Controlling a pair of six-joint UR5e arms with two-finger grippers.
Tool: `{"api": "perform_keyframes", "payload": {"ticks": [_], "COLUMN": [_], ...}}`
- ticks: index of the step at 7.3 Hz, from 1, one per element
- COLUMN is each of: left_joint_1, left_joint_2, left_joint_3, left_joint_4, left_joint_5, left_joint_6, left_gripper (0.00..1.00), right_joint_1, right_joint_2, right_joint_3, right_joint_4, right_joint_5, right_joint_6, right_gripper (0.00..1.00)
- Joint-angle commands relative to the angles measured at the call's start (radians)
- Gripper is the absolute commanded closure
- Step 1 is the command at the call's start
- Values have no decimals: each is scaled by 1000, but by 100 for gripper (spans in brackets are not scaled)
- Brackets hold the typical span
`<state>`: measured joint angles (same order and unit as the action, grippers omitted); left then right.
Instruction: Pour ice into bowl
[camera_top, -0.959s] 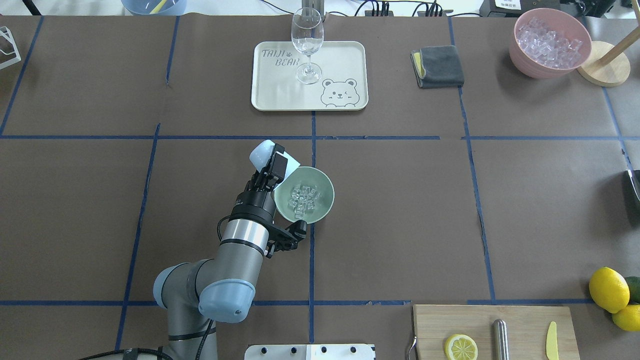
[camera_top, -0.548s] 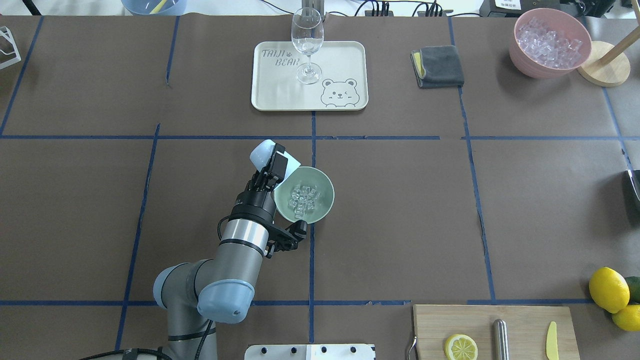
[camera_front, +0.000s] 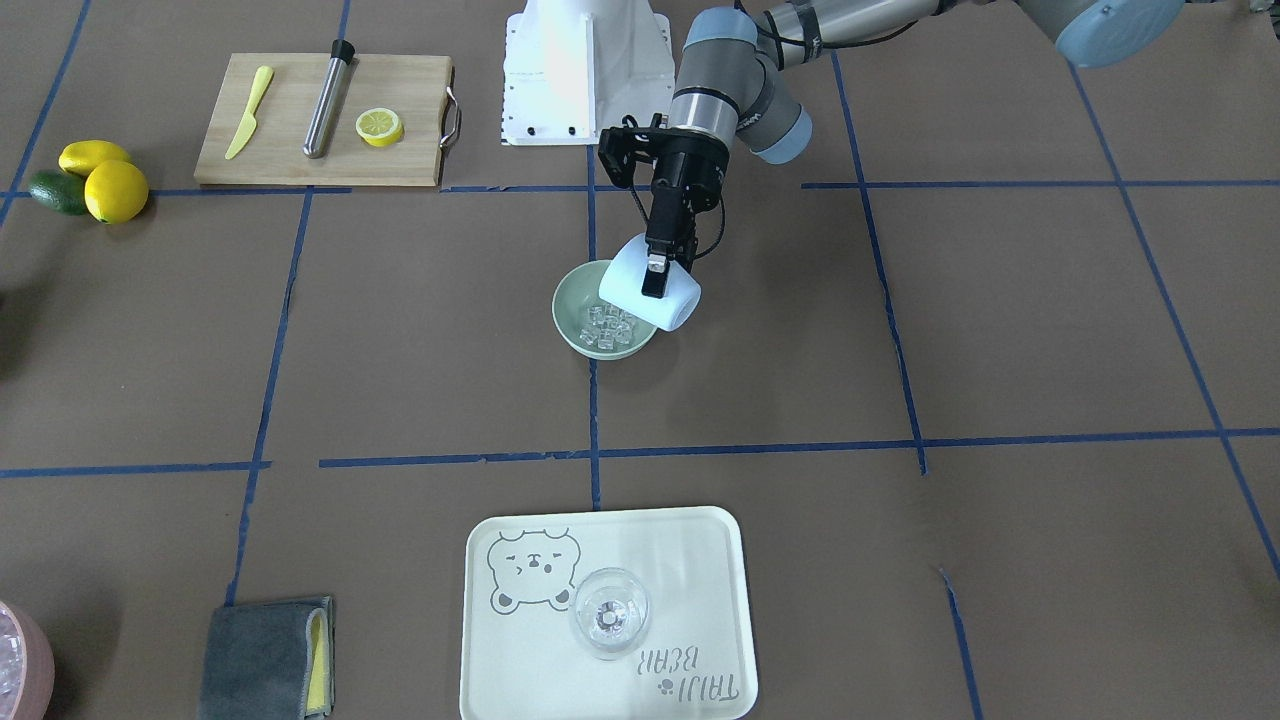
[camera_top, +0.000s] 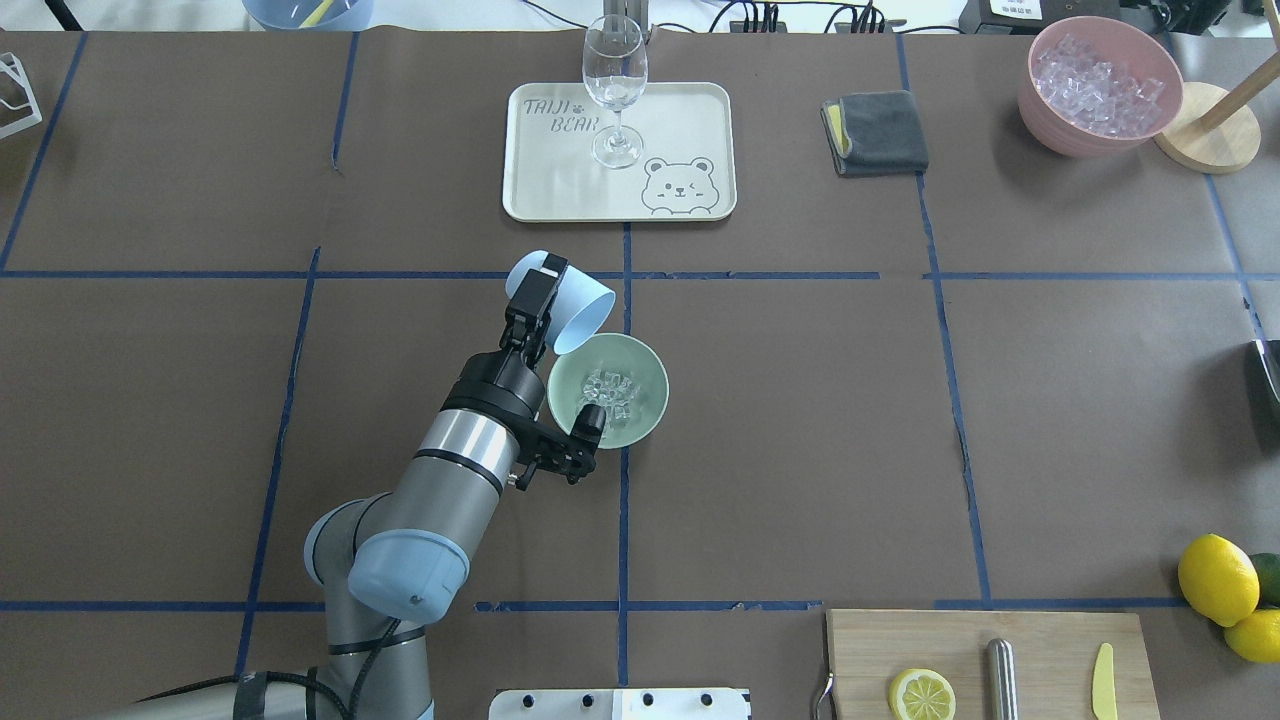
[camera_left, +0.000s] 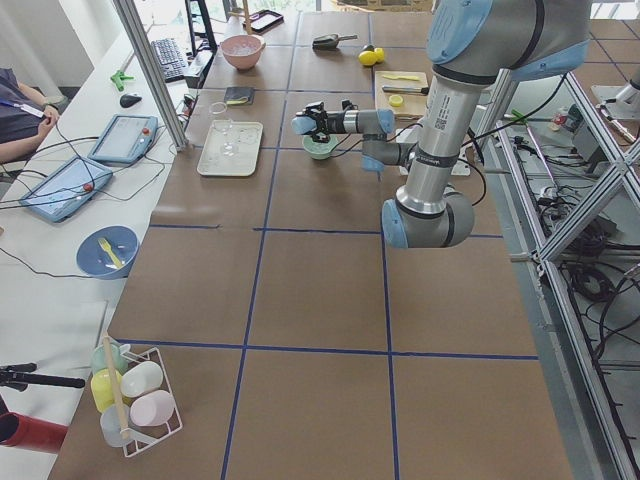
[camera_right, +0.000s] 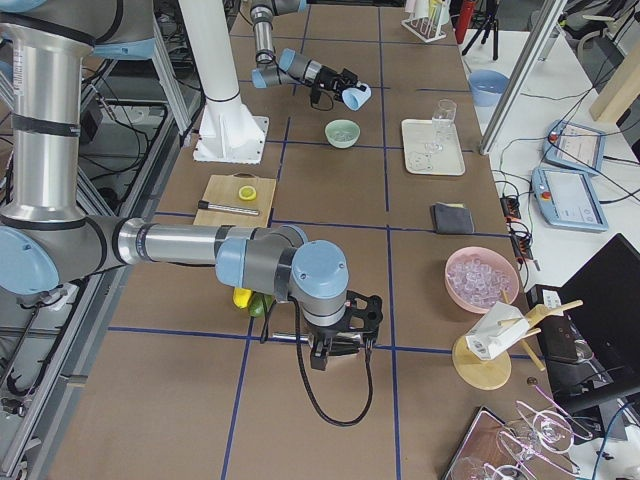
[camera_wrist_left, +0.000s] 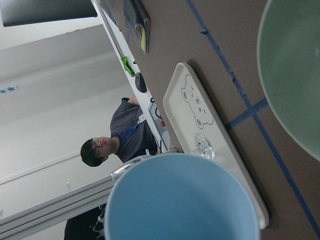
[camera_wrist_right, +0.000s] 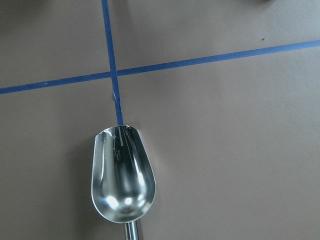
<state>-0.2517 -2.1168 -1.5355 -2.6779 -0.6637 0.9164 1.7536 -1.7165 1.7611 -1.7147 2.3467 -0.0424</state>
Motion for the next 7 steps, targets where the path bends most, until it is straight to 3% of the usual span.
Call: {"api": "perform_keyframes", "payload": {"ticks": [1,2,4,7], "left_joint_1": [-63,-73,-80,-93], "left_joint_2": [46,82,158,327], "left_joint_3": [-62,-121,-138,-202], "left_joint_4": [-11,-11,-11,-11], "left_joint_5": [-181,-233,-246,-275], "left_joint_6": [-341,-411,-798,-1207], "left_gripper": [100,100,100,100], "right_joint_1": [0,0,0,0], "right_joint_2": [0,0,0,0], "right_joint_3": [-2,-2,-2,-26], "right_joint_4": [1,1,1,1], "right_joint_5": [-1,-1,-1,-1], "right_joint_6": [-1,-1,-1,-2], "right_gripper": [0,0,0,0]}}
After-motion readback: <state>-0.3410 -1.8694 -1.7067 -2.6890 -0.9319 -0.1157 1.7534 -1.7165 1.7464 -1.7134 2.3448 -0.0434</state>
